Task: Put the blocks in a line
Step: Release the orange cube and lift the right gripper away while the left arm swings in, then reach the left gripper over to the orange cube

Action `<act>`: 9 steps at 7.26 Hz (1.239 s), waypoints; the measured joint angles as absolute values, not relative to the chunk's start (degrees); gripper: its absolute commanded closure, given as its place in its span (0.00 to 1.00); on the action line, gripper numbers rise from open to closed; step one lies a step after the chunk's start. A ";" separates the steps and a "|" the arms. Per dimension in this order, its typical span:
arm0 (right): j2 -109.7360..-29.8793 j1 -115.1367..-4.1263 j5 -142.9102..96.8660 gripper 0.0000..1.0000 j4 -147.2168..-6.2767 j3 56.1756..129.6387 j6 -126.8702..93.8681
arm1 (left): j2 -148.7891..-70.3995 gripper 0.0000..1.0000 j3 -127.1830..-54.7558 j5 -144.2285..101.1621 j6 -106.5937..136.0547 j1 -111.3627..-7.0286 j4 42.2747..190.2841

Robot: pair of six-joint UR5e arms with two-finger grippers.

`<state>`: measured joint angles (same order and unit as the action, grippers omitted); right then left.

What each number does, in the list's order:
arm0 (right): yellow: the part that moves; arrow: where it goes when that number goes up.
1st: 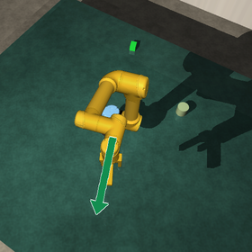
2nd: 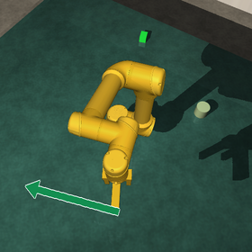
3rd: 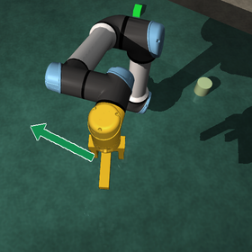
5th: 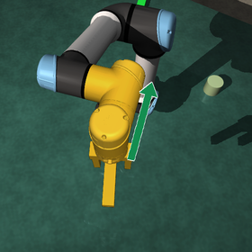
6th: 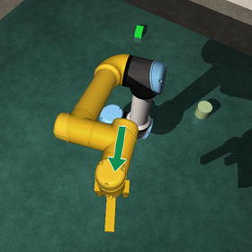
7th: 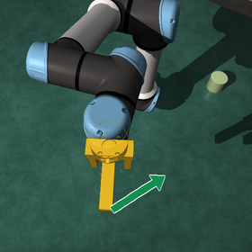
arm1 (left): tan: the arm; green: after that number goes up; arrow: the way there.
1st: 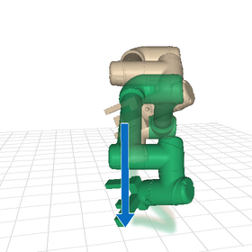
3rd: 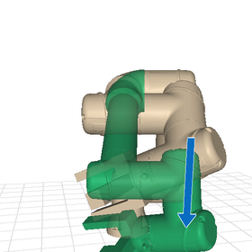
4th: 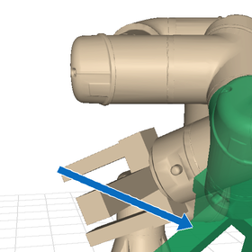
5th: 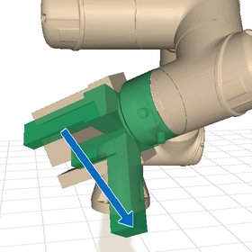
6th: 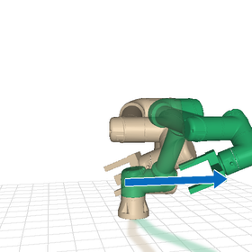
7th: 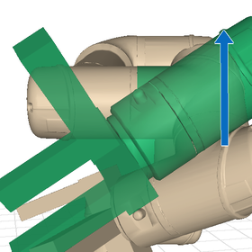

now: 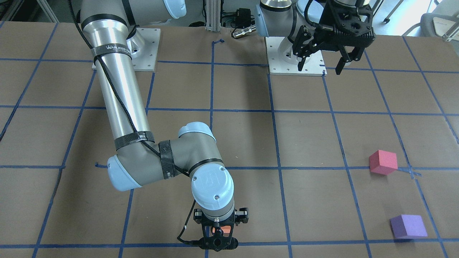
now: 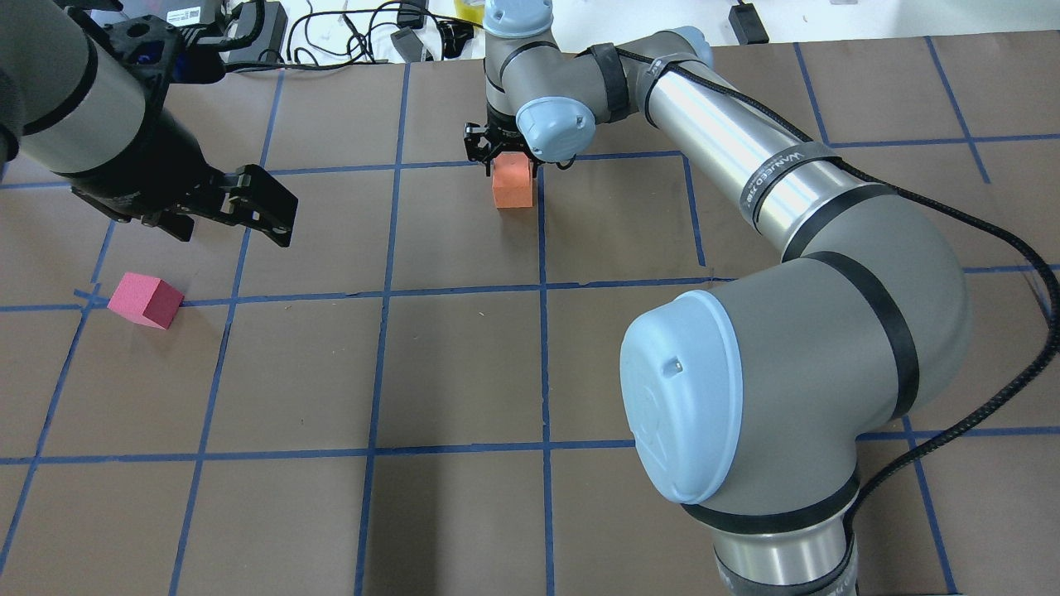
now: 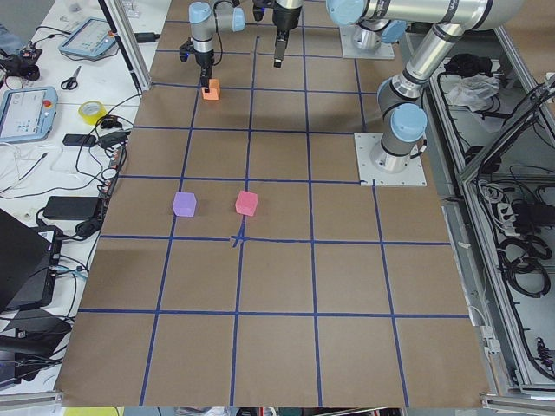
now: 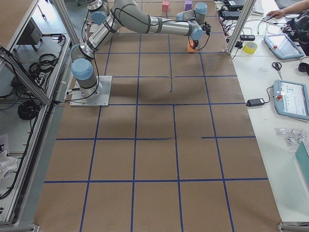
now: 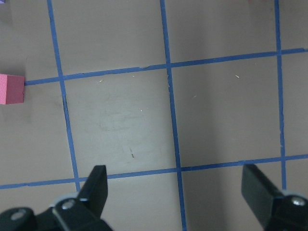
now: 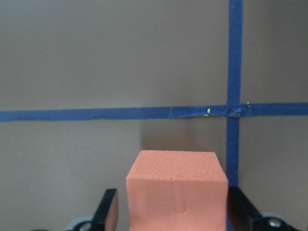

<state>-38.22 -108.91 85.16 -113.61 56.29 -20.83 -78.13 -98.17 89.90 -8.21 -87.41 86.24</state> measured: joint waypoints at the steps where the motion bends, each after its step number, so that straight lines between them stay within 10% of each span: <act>1: -39.18 -108.94 83.47 0.00 -112.45 56.26 -22.31 | -78.11 0.00 -98.36 89.91 -8.29 -87.42 86.28; 9: -68.59 -91.02 82.90 0.00 -88.32 66.25 4.57 | -93.66 0.00 -99.21 88.95 3.71 -95.34 65.21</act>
<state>-68.59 -91.02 82.90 -88.32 66.25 4.57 -93.66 -99.21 88.95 3.71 -95.34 65.21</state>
